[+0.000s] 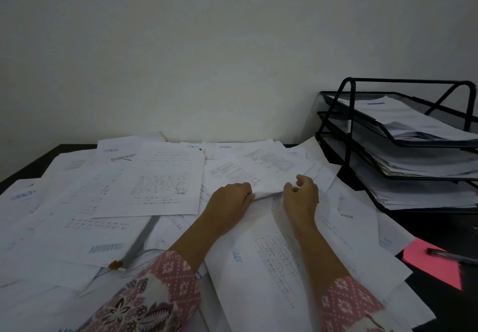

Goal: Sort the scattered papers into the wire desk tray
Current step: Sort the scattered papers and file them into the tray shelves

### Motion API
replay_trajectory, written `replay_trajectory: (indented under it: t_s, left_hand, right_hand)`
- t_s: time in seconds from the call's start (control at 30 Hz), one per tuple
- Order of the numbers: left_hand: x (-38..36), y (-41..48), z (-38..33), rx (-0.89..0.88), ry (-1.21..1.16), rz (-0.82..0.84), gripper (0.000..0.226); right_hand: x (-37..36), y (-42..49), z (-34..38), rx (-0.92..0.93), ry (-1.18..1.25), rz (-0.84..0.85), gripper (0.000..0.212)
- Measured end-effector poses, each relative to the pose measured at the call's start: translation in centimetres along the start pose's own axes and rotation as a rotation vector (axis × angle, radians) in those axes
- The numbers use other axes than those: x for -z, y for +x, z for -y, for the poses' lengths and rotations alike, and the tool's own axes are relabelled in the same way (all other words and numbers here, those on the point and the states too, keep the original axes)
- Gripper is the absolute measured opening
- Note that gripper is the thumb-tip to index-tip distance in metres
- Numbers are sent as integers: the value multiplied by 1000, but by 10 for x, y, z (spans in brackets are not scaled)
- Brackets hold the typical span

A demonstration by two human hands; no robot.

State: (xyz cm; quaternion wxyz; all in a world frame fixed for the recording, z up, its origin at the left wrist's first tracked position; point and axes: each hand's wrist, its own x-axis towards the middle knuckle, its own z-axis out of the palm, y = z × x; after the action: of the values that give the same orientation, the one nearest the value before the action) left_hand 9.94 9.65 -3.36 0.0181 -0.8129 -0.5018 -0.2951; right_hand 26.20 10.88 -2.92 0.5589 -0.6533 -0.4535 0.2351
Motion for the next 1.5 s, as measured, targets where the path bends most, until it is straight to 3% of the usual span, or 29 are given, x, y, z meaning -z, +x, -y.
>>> replay_trajectory:
  t_s: [0.1, 0.2, 0.33, 0.43, 0.53, 0.63, 0.73, 0.8, 0.93, 1.03, 1.1, 1.2, 1.27, 1.37, 1.5]
  left_hand:
    - [5, 0, -13, -41, -101, -64, 27]
    - [13, -5, -28, -124, -195, 72, 24]
    - [27, -11, -21, 43, -462, 84, 30]
    - [36, -15, 8, 205, -335, -112, 21]
    - [46, -26, 49, 439, -29, -225, 17]
    - [61, -39, 87, 756, 239, -139, 39]
    - [78, -51, 113, 1028, 322, -17, 59]
    - [84, -56, 123, 1114, 331, 57, 76]
    - [97, -61, 126, 1063, 358, 112, 93]
    - [110, -61, 130, 1075, 224, 119, 100]
    - [116, -61, 135, 1067, 70, 89, 91]
    - [120, -64, 137, 980, -100, -18, 59]
    - [120, -65, 133, 956, -233, -26, 62]
    - [123, -69, 129, 963, -437, 79, 69]
    - [129, -74, 126, 965, -512, 237, 45]
  right_hand:
    - [5, 4, 7, -99, 86, -11, 53]
    - [9, 7, 11, -307, 235, 31, 62]
    - [16, 8, 4, -326, 86, 110, 40]
    - [21, 8, 4, -284, 74, 56, 40]
    - [24, 5, 7, -254, 114, -9, 42]
    - [26, 4, 9, -243, 173, -45, 43]
    - [23, 2, 14, -217, 206, -15, 42]
    - [18, 1, 17, -207, 188, 49, 41]
    - [3, -4, 24, -173, 136, 154, 38]
    - [-7, -12, 32, -145, 107, 212, 39]
    - [-12, -17, 36, -127, 86, 247, 39]
    - [-23, -22, 39, -115, 39, 276, 36]
    - [-28, -23, 40, -103, 12, 293, 30]
    - [-37, -30, 44, -89, -33, 337, 28]
    - [-48, -41, 45, -27, -105, 403, 26]
